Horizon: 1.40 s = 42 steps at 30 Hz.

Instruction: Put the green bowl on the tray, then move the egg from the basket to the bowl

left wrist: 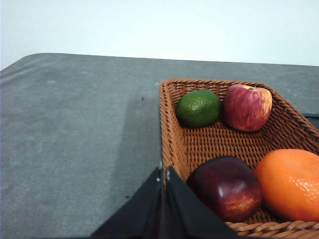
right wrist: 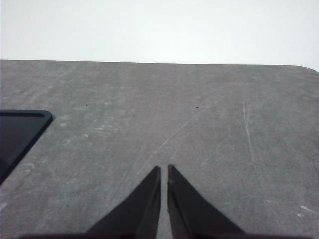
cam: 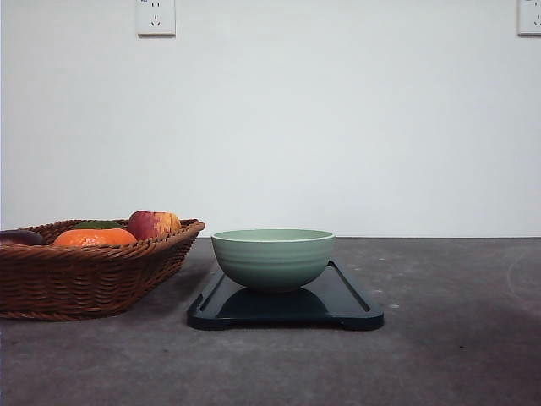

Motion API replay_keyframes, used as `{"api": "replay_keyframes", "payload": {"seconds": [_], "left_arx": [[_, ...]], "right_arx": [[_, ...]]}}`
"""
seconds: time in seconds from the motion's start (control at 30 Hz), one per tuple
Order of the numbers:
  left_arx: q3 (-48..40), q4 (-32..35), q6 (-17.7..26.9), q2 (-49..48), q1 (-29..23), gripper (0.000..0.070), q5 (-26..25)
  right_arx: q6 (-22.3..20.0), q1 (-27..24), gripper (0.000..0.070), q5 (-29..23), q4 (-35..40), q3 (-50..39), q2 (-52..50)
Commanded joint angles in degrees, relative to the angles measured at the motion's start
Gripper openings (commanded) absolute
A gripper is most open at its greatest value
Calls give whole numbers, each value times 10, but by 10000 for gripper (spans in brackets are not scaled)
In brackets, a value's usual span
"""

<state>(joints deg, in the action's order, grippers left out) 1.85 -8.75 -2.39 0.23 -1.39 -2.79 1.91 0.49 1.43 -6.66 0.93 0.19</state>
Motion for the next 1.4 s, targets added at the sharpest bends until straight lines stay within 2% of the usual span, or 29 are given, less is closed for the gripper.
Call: {"api": "replay_keyframes", "payload": {"seconds": [0.0, 1.37], "left_arx": [[-11, 7, -1, 0, -1, 0, 0], [-11, 7, -1, 0, -1, 0, 0]], "right_arx": [[6, 1, 16, 0, 7, -2, 0], [6, 1, 16, 0, 7, -2, 0]]}}
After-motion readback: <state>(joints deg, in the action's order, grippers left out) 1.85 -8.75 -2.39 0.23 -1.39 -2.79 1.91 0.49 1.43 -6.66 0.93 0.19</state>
